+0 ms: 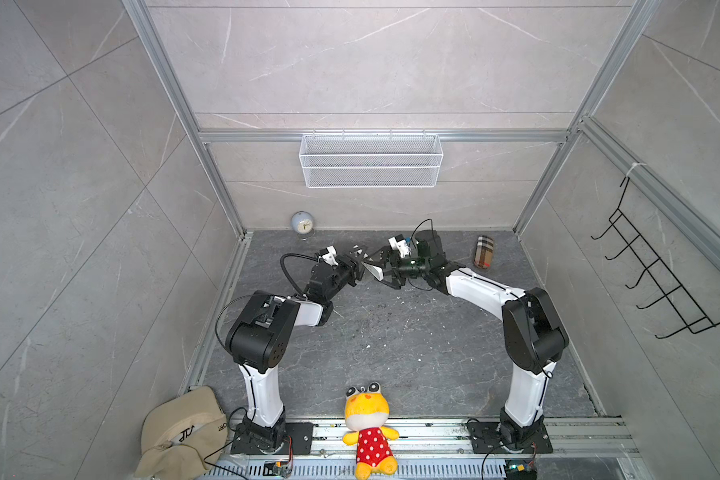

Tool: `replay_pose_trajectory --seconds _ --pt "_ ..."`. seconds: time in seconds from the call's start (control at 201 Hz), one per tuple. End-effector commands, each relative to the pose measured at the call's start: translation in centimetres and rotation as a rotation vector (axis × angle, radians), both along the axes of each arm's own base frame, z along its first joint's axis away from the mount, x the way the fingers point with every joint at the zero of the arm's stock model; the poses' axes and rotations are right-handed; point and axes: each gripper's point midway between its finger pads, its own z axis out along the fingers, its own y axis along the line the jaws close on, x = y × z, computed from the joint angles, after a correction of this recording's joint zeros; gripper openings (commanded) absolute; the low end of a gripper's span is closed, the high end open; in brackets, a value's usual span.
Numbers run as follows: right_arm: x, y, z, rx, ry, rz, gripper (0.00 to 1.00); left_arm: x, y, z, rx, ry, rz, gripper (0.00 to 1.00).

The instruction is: Load the batteries into the remote control

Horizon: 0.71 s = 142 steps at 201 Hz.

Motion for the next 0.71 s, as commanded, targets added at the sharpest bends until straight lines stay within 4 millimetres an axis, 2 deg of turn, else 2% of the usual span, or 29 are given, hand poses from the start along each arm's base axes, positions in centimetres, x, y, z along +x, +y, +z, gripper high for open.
replay_pose_trajectory --seconds 0.0,0.12,0.299,0.428,0.702 --pt "-1.6 -3.3 0.1 -0.119 -0.081 -0.015 0.98 -1.2 0.0 2.3 0.146 -0.048 -0.048 0.50" --pt "-2.6 -5.3 -0.5 -0.157 -0.098 -0.024 0.98 -2.3 -0.1 1.3 0.325 -0.001 -0.111 0.50" --pt "-2.5 -7.8 -2.3 -0.223 -0.089 -0.062 0.98 -4.2 0.9 -2.2 0.672 0.115 -0.251 0.50" --pt "-2.8 -8.2 -3.1 -0.244 -0.087 -0.049 0.99 -5.2 3.3 -5.1 0.911 0.217 -0.283 0.50" --pt "-2.9 -8.4 -4.0 -0.258 -0.079 -0.049 0.99 -5.6 6.5 -8.3 1.245 0.325 -0.304 0.50"
